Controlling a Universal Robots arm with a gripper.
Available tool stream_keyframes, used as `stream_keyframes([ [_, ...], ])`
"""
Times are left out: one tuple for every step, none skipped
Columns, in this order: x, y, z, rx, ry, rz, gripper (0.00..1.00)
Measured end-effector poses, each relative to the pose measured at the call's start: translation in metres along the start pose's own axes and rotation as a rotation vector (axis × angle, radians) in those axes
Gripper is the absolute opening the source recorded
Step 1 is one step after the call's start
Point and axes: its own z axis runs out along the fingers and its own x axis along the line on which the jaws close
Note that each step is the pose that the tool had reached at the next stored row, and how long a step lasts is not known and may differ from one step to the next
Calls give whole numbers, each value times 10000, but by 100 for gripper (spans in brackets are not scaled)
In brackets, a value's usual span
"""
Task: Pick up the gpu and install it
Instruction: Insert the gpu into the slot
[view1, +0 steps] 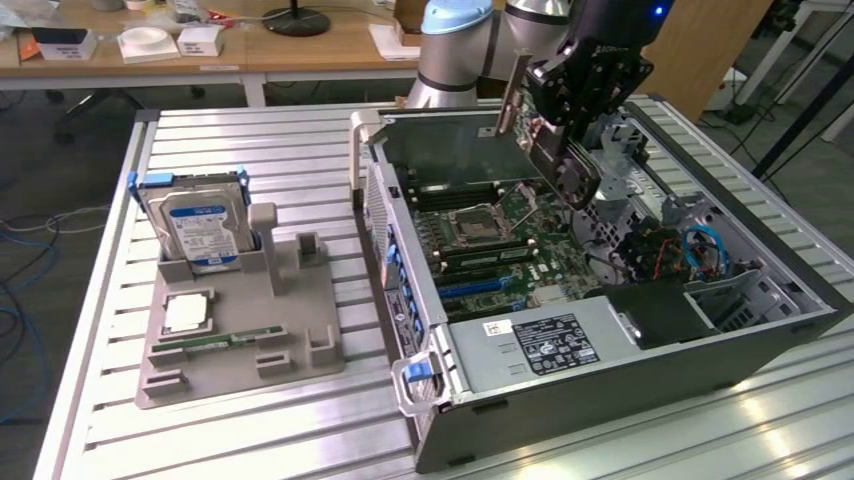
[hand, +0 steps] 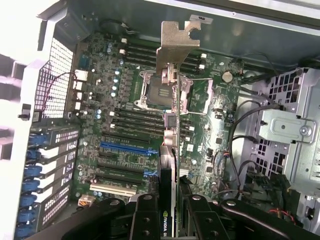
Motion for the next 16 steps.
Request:
stream_keyframes([
  [0,0,0,-1,1,-30,26],
  [0,0,0,-2,2,-63,26],
  [0,0,0,-3,4,-100,26],
  [0,0,0,-3,6,-144,26],
  [0,0,0,-4,8,-195,26],
  [0,0,0,-6,10,-257,26],
  [0,0,0,-7,12,-325,26],
  [0,0,0,-9,16,-399,26],
  [0,0,0,-11,18,-476,26],
  [0,0,0,-12,22,-555,26],
  [0,0,0,-14,25,-639,26],
  [0,0,0,-16,28,-725,26],
  [0,0,0,-18,32,-818,26],
  [0,0,0,-19,35,-909,26],
  [0,0,0,-22,38,-996,26],
  [0,0,0,-23,42,-1084,26],
])
